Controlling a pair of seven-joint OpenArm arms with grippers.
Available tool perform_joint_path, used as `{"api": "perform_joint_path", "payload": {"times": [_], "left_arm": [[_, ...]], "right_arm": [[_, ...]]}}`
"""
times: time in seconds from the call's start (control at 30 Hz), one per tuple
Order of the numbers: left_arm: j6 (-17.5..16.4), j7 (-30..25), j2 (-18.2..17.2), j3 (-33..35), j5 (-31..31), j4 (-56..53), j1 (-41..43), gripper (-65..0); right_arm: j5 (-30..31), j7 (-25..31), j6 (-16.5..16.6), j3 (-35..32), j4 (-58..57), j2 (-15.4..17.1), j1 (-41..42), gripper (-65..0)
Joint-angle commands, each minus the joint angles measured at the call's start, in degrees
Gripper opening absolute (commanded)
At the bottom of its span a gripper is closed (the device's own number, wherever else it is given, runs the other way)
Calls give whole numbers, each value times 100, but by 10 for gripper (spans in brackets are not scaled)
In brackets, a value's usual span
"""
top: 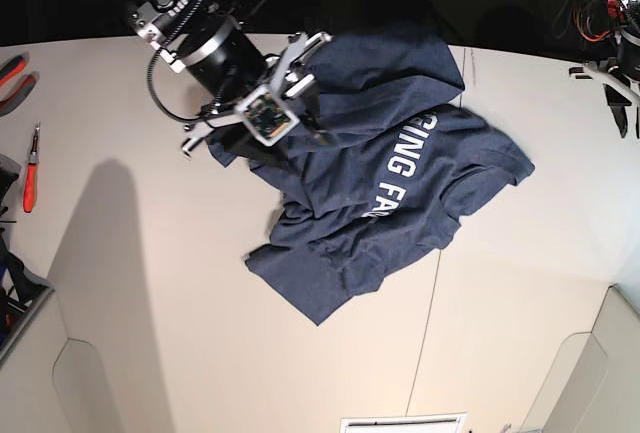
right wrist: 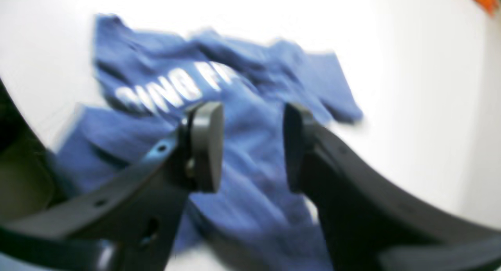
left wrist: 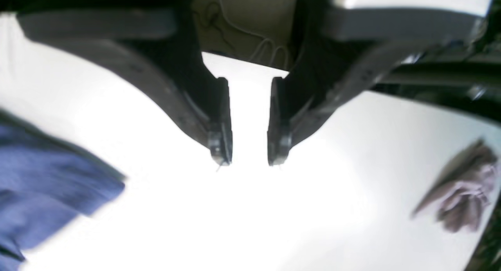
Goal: Layout the t-shirt on the table in an organized manner, then fold the t-shirt properly
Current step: 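Reach the right gripper over the shirt and pinch a fold of fabric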
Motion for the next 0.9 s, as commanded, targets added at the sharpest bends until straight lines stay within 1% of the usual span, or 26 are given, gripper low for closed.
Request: {"api": "perform_joint_path", "payload": {"times": [0.0, 0.1, 0.17, 0.23, 0.3, 0.33, 0.43, 0.5, 0.57, 0.63, 0.7, 0.8, 0.87], "left_arm": [[52, -35, -66, -111, 13, 90, -22, -461], [-20, 22, -66, -306, 13, 90, -31, -461], [-15, 26, -66, -461, 13, 90, -31, -461], [-15, 26, -66, -640, -9, 90, -31, -461], [-17, 55, -66, -846, -120, 90, -26, -461], [-24, 83, -66, -957, -199, 90, -31, -461], [-236, 92, -68, -1255, -527, 90, -35, -461], [-361, 107, -68, -1388, -664, 90, -42, -461], [-474, 114, -70, -1429, -717, 90, -81, -461], [-494, 170, -68, -1427, -717, 90, -142, -461], [-494, 181, -66, -1427, -739, 90, -140, -461], [-509, 321, -63, -1427, -758, 90, -142, -461], [-518, 323, -63, -1427, -756, 90, -140, -461]], "right_arm": [[-101, 125, -4, -258, 70, -181, 144, -395], [-625, -35, -55, -1054, -186, -643, 503, -395], [-929, -286, -297, -1534, -564, -949, 778, -395], [-940, -380, -313, -1781, -1014, -1099, 1121, -395], [-1158, -455, -446, -1873, -1554, -1311, 1394, -395], [-1220, -452, -461, -1902, -1867, -1432, 1526, -395], [-1255, -339, -496, -2159, -2769, -1572, 1978, -395], [-1368, -138, -667, -2430, -3289, -1609, 2166, -395], [-1408, -22, -935, -2741, -3716, -1659, 2380, -395], [-1408, 57, -1189, -2973, -4000, -1709, 2612, -395], [-1403, 90, -1231, -3060, -4162, -1801, 2822, -395], [-1368, 129, -1200, -3150, -4170, -1801, 3230, -395], [-1213, 131, -1200, -3147, -4170, -1801, 3547, -395]]}}
